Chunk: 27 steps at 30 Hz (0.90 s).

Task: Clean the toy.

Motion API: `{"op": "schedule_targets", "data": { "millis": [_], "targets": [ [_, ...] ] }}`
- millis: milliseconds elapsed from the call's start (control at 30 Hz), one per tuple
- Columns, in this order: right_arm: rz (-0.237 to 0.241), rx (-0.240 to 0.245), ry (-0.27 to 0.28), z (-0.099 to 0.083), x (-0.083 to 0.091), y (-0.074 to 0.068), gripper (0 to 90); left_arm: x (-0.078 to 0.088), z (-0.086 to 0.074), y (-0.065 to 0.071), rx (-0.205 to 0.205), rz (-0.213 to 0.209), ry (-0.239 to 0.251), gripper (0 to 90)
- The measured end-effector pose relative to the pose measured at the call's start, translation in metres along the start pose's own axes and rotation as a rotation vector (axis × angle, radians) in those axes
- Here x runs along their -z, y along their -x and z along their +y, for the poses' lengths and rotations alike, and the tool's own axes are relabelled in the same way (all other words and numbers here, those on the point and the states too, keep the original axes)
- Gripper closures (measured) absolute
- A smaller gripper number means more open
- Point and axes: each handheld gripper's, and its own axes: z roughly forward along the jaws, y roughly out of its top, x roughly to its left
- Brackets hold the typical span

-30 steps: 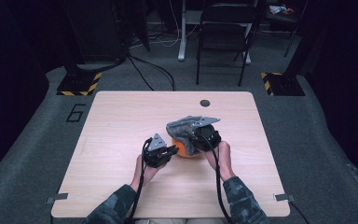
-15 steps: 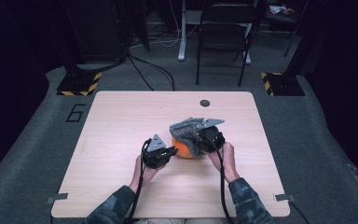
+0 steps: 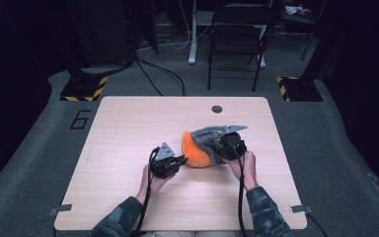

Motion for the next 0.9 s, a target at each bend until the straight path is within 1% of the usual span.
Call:
{"op": "schedule_targets", "data": {
  "millis": [67, 133, 167, 267, 333, 367, 400, 500, 533, 567, 600, 633, 667, 700, 733, 800, 833, 900],
  "targets": [
    [-0.006, -0.013, -0.01, -0.002, -0.001, 0.004, 75.1, 0.0, 0.0, 0.0, 0.006, -0.001, 0.001, 83.2],
    [-0.009, -0.03, -0.021, -0.004, -0.002, 0.008, 75.2, 0.0, 0.0, 0.0, 0.002, -0.002, 0.0, 83.2],
    [-0.012, -0.032, -0.028, -0.005, -0.002, 0.011, 75.3, -0.001, -0.001, 0.0, 0.003, 0.002, 0.007, 83.1],
    [-0.022, -0.058, -0.053, -0.01, -0.005, 0.018, 75.5, -0.001, -0.001, 0.0, 0.001, -0.005, 0.003, 83.2],
    [-0.029, -0.072, -0.074, -0.013, -0.007, 0.022, 75.6, -0.001, -0.001, 0.001, 0.002, -0.004, 0.009, 83.2],
    [-0.032, -0.073, -0.082, -0.015, -0.009, 0.025, 75.7, -0.001, -0.001, 0.001, 0.0, -0.007, 0.01, 83.2],
    [-0.031, -0.086, -0.092, -0.016, -0.01, 0.026, 75.8, -0.001, 0.0, 0.001, -0.008, -0.009, 0.006, 83.2],
    [-0.045, -0.103, -0.099, -0.018, -0.009, 0.032, 76.4, -0.002, 0.0, 0.002, -0.007, -0.005, 0.009, 83.1],
    [-0.045, -0.099, -0.09, -0.018, -0.007, 0.033, 76.6, -0.001, -0.001, 0.001, -0.007, -0.006, 0.012, 83.0],
    [-0.051, -0.099, -0.08, -0.016, -0.004, 0.033, 76.7, -0.001, -0.001, 0.001, 0.008, -0.005, 0.012, 83.0],
    [-0.05, -0.097, -0.072, -0.015, -0.002, 0.034, 76.7, -0.001, -0.001, 0.0, 0.01, -0.01, 0.004, 83.0],
    [-0.042, -0.1, -0.054, -0.012, 0.001, 0.033, 76.8, -0.001, -0.001, 0.0, 0.008, -0.006, 0.009, 82.9],
    [-0.046, -0.098, -0.036, -0.009, 0.004, 0.031, 76.9, -0.001, -0.001, -0.001, 0.006, -0.009, 0.002, 83.0],
    [-0.039, -0.089, -0.02, -0.006, 0.008, 0.029, 76.9, -0.001, -0.001, -0.001, -0.001, -0.006, 0.009, 83.0],
    [-0.034, -0.073, 0.003, -0.002, 0.012, 0.026, 76.9, -0.002, -0.001, 0.0, 0.005, -0.005, 0.012, 83.0],
    [-0.023, -0.068, 0.018, 0.003, 0.017, 0.019, 76.9, -0.002, 0.0, 0.001, -0.009, -0.004, 0.012, 83.0],
    [-0.005, -0.056, 0.037, 0.006, 0.018, 0.015, 76.9, -0.001, 0.0, 0.001, -0.006, -0.01, 0.008, 83.0],
    [0.024, -0.023, 0.053, 0.012, 0.022, 0.006, 76.9, -0.001, 0.0, 0.001, -0.008, -0.01, 0.008, 83.0]
  ]
}}
